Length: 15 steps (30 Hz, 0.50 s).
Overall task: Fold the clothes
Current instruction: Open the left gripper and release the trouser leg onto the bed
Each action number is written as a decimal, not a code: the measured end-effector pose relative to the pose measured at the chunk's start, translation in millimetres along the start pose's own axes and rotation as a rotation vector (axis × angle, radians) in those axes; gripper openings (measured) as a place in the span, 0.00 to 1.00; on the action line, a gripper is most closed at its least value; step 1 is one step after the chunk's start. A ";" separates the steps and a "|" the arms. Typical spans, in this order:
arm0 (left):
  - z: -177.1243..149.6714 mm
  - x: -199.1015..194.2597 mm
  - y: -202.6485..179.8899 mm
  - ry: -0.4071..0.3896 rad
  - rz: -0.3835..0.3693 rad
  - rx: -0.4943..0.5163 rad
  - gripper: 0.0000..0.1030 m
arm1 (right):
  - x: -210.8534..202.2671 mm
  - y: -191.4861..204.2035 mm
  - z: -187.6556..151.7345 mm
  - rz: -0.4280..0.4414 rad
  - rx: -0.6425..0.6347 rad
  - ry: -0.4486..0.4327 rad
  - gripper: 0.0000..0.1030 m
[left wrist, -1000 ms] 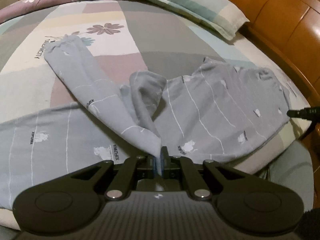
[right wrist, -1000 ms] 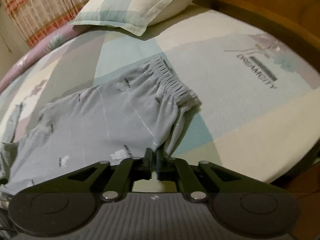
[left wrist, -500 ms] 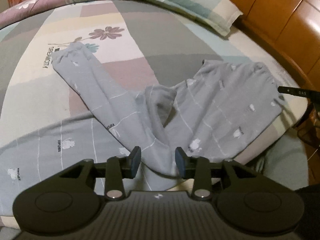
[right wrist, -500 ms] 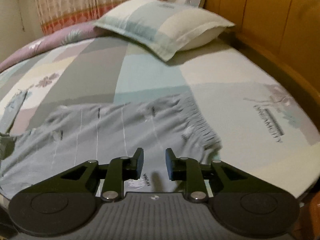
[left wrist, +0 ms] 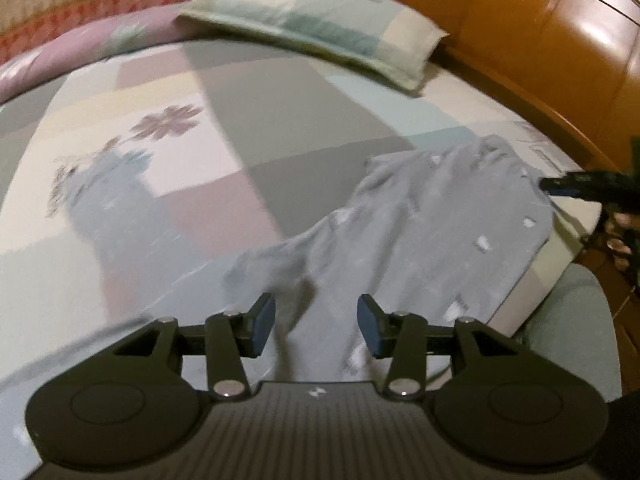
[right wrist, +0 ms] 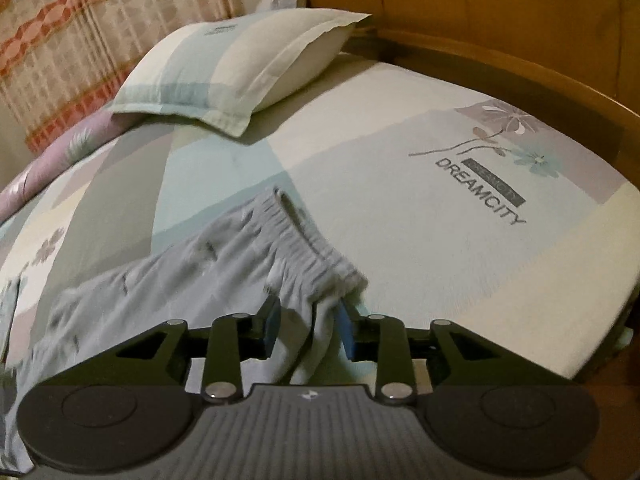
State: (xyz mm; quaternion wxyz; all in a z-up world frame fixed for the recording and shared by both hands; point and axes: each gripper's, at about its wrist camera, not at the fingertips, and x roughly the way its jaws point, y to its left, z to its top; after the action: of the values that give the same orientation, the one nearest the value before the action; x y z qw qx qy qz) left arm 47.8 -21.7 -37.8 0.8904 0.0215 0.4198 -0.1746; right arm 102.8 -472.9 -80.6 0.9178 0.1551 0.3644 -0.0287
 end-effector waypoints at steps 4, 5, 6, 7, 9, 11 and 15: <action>5.1 15.7 -18.1 0.000 -0.043 0.039 0.45 | 12.2 5.6 6.1 -0.009 -0.023 -0.003 0.34; 5.8 18.9 -20.8 0.002 -0.050 0.041 0.45 | 15.7 6.9 6.2 -0.018 -0.033 0.009 0.34; 6.4 21.5 -22.4 0.003 -0.054 0.040 0.45 | 18.6 6.9 5.3 -0.027 -0.036 0.017 0.34; 6.9 24.2 -24.0 0.005 -0.058 0.038 0.45 | 20.4 6.0 4.5 -0.031 -0.031 0.018 0.34; 7.8 29.0 -26.4 0.008 -0.065 0.034 0.45 | 20.9 3.6 3.9 -0.022 -0.016 0.011 0.34; 7.8 31.9 -27.5 0.013 -0.068 0.033 0.45 | 18.9 3.5 4.3 -0.019 -0.025 -0.005 0.20; 7.8 35.9 -30.5 0.025 -0.074 0.038 0.45 | 9.0 5.1 11.0 -0.021 -0.060 -0.051 0.14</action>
State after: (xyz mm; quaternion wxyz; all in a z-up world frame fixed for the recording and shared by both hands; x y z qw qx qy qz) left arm 64.6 -62.3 -56.5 0.8773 0.0252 0.4281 -0.2153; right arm 117.5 -470.8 -77.9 0.9306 0.1229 0.3433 -0.0312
